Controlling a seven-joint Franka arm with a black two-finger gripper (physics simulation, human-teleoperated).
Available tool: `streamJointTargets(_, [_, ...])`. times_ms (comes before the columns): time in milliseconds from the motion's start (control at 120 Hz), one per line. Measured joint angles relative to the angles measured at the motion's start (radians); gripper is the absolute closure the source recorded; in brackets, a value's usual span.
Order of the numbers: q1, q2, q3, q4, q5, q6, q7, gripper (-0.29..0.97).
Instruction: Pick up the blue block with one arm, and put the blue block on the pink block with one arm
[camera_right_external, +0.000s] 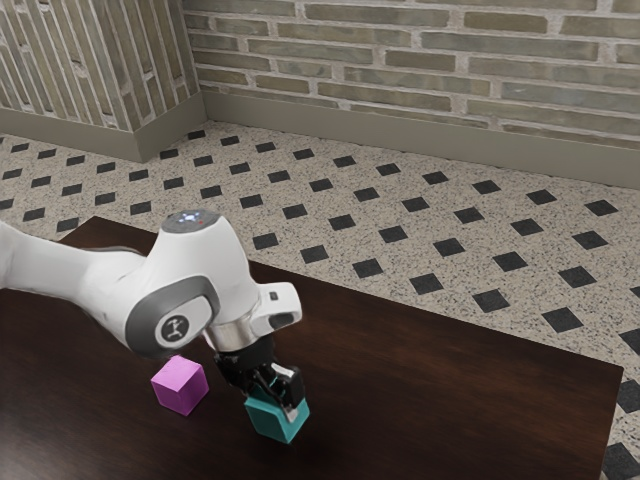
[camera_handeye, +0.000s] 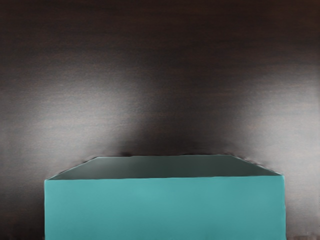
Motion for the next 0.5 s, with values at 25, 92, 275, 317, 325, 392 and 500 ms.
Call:
streamJointTargets(25, [0.001,-0.012,0.000,0.001,0.005,-0.018,-0.001,0.34])
streamJointTargets(92, [0.017,-0.039,-0.001,0.005,0.021,-0.066,-0.004,0.34])
streamJointTargets(275, [0.053,-0.088,-0.002,0.016,0.084,-0.186,-0.020,0.35])
streamJointTargets(317, [0.055,-0.095,-0.002,0.017,0.100,-0.208,-0.024,0.35])
streamJointTargets(325, [0.055,-0.096,-0.002,0.017,0.103,-0.212,-0.025,0.35])
streamJointTargets(392, [0.067,-0.105,-0.003,0.020,0.127,-0.244,-0.032,0.35])
streamJointTargets(500, [0.118,-0.134,-0.004,0.021,0.166,-0.281,-0.041,0.35])
